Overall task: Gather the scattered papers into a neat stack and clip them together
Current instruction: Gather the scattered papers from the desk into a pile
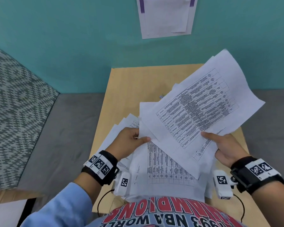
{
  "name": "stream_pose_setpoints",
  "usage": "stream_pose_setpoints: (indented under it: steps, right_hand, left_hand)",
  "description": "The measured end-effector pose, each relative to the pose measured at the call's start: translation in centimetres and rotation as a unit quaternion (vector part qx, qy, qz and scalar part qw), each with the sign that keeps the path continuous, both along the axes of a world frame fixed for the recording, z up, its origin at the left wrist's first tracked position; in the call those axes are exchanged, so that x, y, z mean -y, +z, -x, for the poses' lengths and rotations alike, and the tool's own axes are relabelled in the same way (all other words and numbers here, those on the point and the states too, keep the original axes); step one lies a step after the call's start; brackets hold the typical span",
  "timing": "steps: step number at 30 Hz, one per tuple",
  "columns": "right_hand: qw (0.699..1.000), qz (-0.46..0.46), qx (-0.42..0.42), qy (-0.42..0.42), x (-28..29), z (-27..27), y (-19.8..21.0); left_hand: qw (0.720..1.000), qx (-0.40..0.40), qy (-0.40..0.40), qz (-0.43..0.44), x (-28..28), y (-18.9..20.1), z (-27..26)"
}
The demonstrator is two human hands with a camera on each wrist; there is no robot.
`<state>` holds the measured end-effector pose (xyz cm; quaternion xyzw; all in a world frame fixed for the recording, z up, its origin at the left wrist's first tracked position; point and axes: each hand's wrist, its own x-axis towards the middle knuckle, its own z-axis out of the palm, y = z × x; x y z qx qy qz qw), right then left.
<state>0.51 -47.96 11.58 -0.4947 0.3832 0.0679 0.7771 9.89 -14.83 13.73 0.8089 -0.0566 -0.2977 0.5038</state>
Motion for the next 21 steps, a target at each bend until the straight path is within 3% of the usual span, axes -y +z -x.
stream_pose_setpoints:
  steps: [8,15,21]
  right_hand:
    - [0.998,0.028,0.025,0.048,1.2,0.6,-1.2]
    - [0.98,0.044,0.083,0.176,-0.4,0.9,0.1]
    - [0.983,0.045,0.088,0.157,-2.0,0.6,-0.6]
  left_hand:
    - [0.999,0.004,0.041,0.029,-1.4,-1.0,-0.8]
    - [0.998,0.024,0.028,0.059,-0.7,-0.6,-1.6]
    - [0.994,0.023,0.055,0.092,1.6,0.0,-0.9]
